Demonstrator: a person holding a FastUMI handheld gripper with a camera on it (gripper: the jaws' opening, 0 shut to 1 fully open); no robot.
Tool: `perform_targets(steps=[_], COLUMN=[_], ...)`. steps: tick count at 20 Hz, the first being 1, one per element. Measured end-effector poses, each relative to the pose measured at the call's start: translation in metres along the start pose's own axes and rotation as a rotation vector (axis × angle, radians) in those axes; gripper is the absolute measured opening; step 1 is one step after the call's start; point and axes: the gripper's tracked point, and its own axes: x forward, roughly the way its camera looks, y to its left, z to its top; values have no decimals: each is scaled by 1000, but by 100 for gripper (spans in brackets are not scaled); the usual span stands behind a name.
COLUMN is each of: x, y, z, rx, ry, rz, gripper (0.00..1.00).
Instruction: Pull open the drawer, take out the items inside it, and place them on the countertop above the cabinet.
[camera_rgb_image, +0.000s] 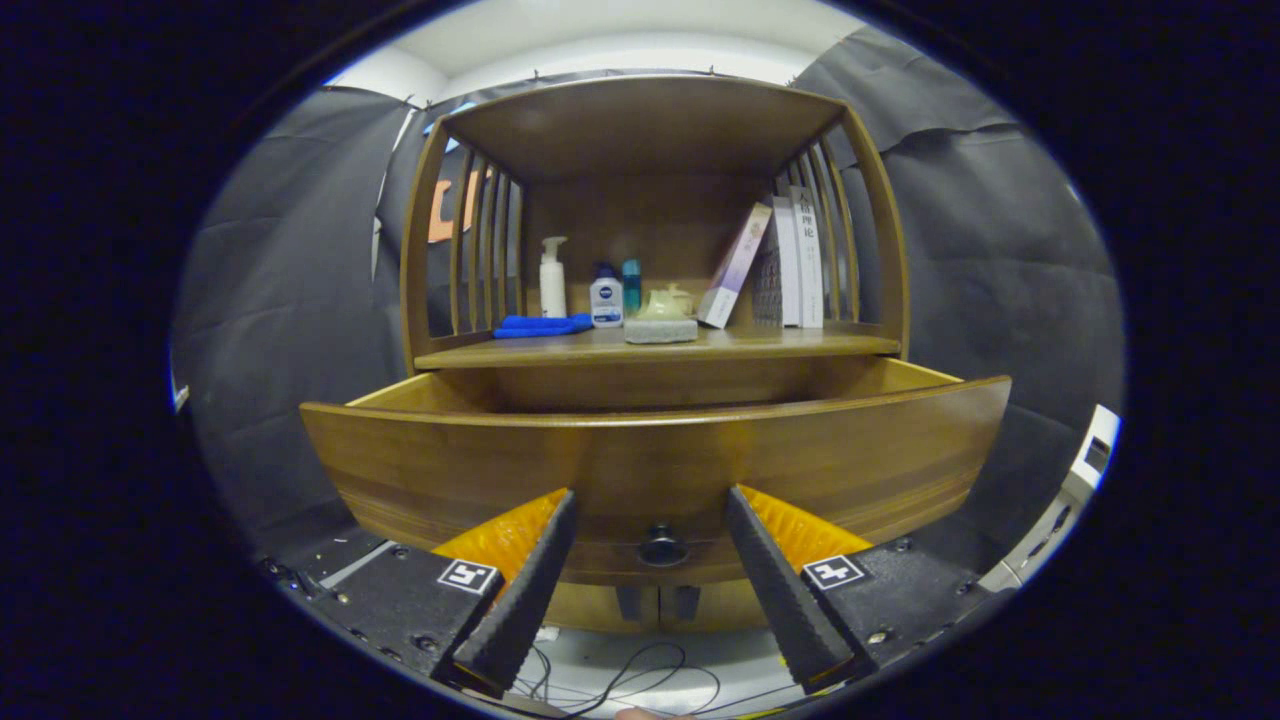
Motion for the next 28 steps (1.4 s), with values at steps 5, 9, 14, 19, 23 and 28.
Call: perform_targets(steps=[5, 9, 14, 19, 23, 28], x=[27, 54, 82, 108, 127, 134], y=[0, -2, -4, -6, -6, -7], z=[2, 6, 10, 17, 24, 23], rx=[-10, -46, -72, -82, -86, -113], ry=[41, 48, 55, 70, 82, 70], rz=[10, 22, 17, 17, -1, -63], gripper=[96, 96, 96, 94, 93, 94])
